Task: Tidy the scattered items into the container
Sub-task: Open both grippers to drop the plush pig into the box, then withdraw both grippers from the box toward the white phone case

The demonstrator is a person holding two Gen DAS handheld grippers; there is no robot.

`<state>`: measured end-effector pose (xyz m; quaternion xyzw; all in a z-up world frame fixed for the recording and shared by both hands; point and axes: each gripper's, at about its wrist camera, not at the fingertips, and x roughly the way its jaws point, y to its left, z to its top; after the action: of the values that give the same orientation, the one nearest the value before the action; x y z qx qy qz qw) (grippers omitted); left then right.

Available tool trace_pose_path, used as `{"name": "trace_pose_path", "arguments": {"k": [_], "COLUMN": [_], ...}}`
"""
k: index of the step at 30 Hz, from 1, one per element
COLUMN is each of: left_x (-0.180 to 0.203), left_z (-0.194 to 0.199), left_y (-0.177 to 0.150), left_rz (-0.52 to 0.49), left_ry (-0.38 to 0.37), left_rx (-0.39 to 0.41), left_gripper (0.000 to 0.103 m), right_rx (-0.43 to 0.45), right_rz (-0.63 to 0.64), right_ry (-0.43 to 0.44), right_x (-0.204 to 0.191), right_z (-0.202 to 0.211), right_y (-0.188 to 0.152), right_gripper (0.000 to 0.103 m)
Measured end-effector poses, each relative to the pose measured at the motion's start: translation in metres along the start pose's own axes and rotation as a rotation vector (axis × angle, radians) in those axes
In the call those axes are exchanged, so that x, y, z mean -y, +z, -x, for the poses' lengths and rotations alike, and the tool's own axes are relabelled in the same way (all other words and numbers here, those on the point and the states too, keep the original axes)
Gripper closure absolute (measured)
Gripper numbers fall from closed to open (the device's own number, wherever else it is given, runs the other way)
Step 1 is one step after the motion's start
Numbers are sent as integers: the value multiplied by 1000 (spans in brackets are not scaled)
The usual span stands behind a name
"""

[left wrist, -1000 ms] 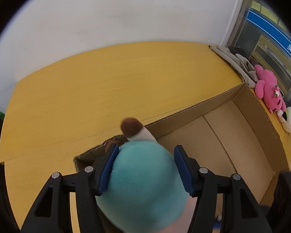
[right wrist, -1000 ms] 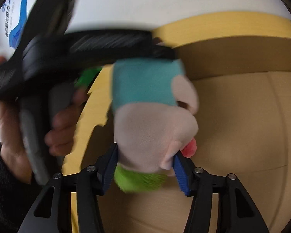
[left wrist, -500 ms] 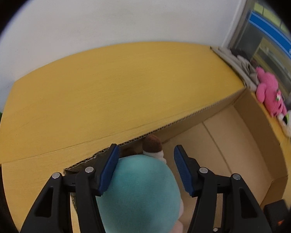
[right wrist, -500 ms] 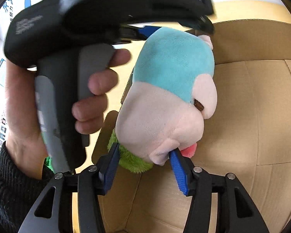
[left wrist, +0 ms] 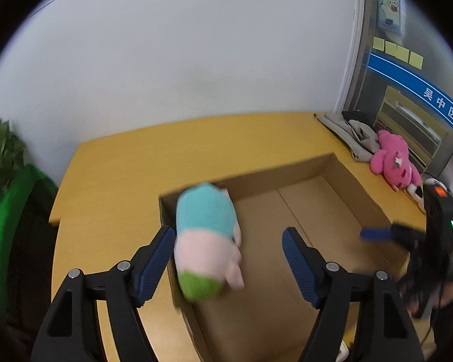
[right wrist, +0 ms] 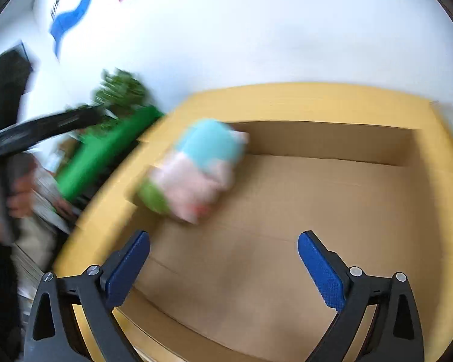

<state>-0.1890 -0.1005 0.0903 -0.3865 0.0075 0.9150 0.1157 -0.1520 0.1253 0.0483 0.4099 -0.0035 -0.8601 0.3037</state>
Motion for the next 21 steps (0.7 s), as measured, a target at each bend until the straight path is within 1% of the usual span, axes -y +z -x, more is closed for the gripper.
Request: {"name": "trace_pose_path", "arguments": {"k": [1, 2, 4, 5, 6, 7, 9, 10, 12, 13, 14, 16, 17, 19, 21], "left_x": [1, 5, 14, 15, 14, 15, 17, 17, 14, 15, 16, 14, 12, 12, 15], "left_z": [3, -1, -20, -31, -37, -45, -53, -59, -68, -69, -66, -60, -57, -50, -42], "left_y": [-16, -32, -60, -74, -89, -101, -120, -128, -141, -149, -154, -160, -163, -168, -171], "left_rz": [21, 36, 63, 84, 104, 116, 122, 126, 158, 162, 156, 172, 186, 180, 166], "left_ry": [-13, -24, -49, -73, -93, -110, -97, -88, -86, -79, -75, -84, -89, -86, -65], "left_rx": [-15, -43, -98, -127, -156, -180, -208, -229, -271, -280, -272, -263, -262, -253, -236], "left_gripper": [29, 29, 29, 29, 29, 29, 29, 29, 29, 30, 30, 30, 30, 30, 30], "right_rx": [-14, -29, -81, -98, -119, -138, -153, -143, -137, -136, -131, -121, -119, -115, -112], "right_rz": [-11, -19, -31, -48, -65, -70, -43, -23, -46, -48, -44, -33, -34, -35, -34], "right_ry": [-36, -69, -125, -144, -154, -167, -203, -207, -198, -199, -198, -193, -196, -201, -198], "right_x": [8, 16, 43, 70, 81, 85, 91, 89, 90, 90, 88, 85, 76, 72, 68], "right_z": [6, 0, 4, -2, 5, 9, -6, -2, 4, 3, 3, 6, 8, 11, 14], "right_y": [1, -4, -29, -37, -50, -61, -70, -76, -83, -86, -88, -93, -92, -95, -100], "right_gripper": [3, 3, 3, 3, 3, 3, 5, 5, 5, 5, 5, 5, 5, 5, 5]}}
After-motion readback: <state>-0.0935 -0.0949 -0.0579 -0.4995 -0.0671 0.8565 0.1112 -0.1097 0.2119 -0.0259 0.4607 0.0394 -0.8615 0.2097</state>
